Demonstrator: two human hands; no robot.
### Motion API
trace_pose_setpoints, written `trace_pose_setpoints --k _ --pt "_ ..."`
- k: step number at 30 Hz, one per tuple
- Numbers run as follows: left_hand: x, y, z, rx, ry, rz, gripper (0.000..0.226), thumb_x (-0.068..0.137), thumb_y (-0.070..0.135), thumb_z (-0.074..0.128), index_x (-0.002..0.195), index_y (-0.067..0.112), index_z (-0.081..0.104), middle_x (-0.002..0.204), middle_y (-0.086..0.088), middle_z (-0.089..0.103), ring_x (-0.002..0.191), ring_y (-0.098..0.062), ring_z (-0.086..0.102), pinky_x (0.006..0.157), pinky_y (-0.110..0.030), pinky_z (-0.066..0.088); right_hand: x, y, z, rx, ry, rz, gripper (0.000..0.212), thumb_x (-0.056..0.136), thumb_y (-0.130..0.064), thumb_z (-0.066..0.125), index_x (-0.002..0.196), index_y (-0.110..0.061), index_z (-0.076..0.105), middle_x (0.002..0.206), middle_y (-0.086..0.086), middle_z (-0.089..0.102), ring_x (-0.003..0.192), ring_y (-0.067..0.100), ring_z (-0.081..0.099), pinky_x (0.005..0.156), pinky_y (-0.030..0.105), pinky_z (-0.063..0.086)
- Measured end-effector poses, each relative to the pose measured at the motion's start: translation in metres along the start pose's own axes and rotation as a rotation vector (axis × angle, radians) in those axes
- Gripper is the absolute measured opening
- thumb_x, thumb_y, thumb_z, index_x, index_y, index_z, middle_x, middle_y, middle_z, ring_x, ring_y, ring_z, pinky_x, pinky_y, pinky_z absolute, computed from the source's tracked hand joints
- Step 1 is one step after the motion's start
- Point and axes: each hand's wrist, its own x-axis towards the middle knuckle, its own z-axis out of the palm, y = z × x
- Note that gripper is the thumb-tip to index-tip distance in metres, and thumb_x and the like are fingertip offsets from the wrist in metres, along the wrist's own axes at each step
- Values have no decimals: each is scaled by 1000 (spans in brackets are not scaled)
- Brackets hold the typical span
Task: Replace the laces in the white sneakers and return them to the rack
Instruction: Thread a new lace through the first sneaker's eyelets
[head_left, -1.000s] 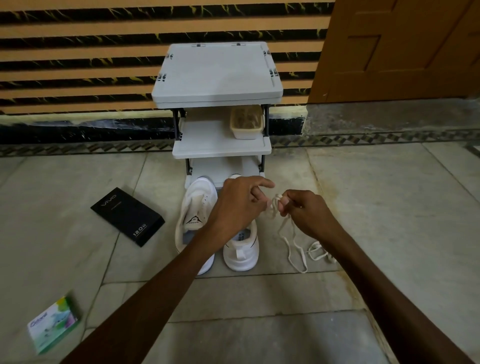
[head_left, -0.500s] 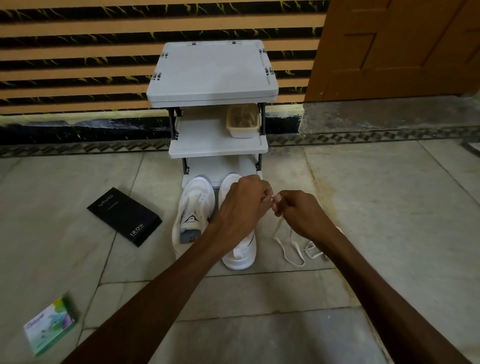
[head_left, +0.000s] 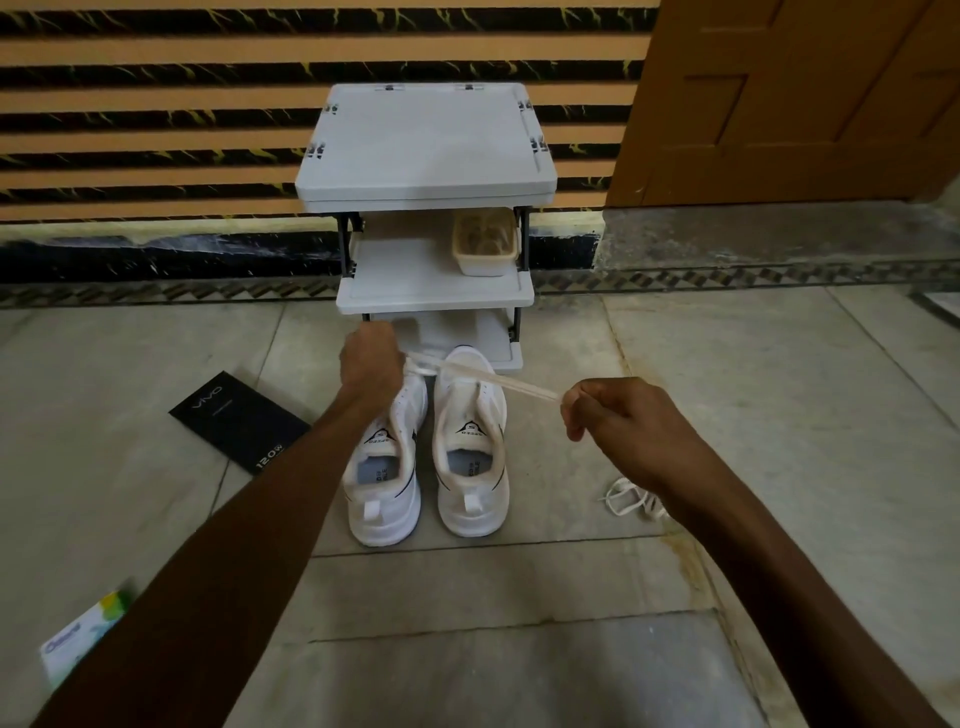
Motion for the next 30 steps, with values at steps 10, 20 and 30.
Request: trace_pose_setpoints --k 10,20,30 --pt "-4 -22 11 80 -15 -62 22 92 9 62 112 -1 62 111 -19 63 103 -34 63 84 -38 52 8 0 9 -83 105 -34 38 93 -45 57 61 -27 68 61 -7 68 56 3 62 61 23 48" --pt "-8 -22 18 37 15 -85 18 93 8 59 107 -3 64 105 -20 64 97 -34 64 80 -39 53 10 -6 15 20 239 -50 62 79 -64 60 39 -17 54 38 -4 54 37 4 51 69 31 56" --pt "-25 45 -16 -678 -9 179 33 82 4 66 111 19 70 84 2 72 71 -5 64 77 -16 49 24 18 13 -217 527 -31 68 88 -64 52 41 -17 39 38 -5 38 38 14 43 50 27 37"
